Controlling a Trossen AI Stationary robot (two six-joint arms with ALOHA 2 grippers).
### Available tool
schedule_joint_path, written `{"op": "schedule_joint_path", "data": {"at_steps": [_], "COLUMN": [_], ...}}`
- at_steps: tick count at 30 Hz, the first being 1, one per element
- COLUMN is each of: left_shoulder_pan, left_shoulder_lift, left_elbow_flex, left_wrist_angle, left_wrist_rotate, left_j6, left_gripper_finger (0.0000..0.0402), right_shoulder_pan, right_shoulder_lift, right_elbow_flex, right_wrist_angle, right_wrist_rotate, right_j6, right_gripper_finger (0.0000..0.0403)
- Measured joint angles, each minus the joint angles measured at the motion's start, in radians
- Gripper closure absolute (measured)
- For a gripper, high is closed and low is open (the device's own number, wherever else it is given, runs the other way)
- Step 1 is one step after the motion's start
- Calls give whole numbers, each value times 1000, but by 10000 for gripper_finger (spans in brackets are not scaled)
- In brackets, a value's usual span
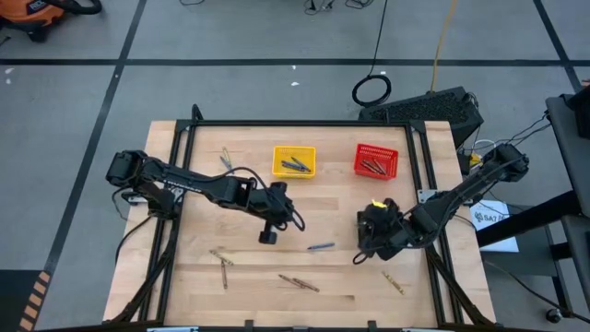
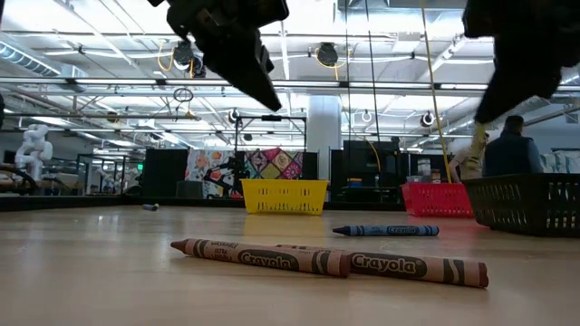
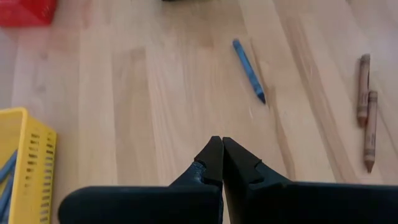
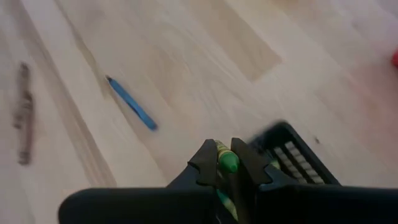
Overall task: Sort crayons
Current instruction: Put the green crayon into the black bin
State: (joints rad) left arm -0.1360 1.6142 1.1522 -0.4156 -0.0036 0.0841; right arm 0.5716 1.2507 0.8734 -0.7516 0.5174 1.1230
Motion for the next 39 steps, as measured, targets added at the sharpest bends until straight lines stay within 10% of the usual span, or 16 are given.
{"op": "schedule_joint_path", "data": {"at_steps": [19,39], "left_shoulder_pan": [0,0], "left_shoulder_lift": [0,0], "left_elbow_flex": [0,0], "left_wrist_angle": [-43,-50], "left_wrist_rotate": [0,0], "left_j6": [-3,0], "left_gripper_finger": [401,401], "right_shoulder_pan": [0,-2], "right_shoulder_lift": [-70,-119], "right_elbow_flex": [0,-1], "right_wrist_angle": [-48,-399], "right_wrist_rotate": [-54,-417], "right_j6": [14,122], "right_gripper_finger": [399,399]}}
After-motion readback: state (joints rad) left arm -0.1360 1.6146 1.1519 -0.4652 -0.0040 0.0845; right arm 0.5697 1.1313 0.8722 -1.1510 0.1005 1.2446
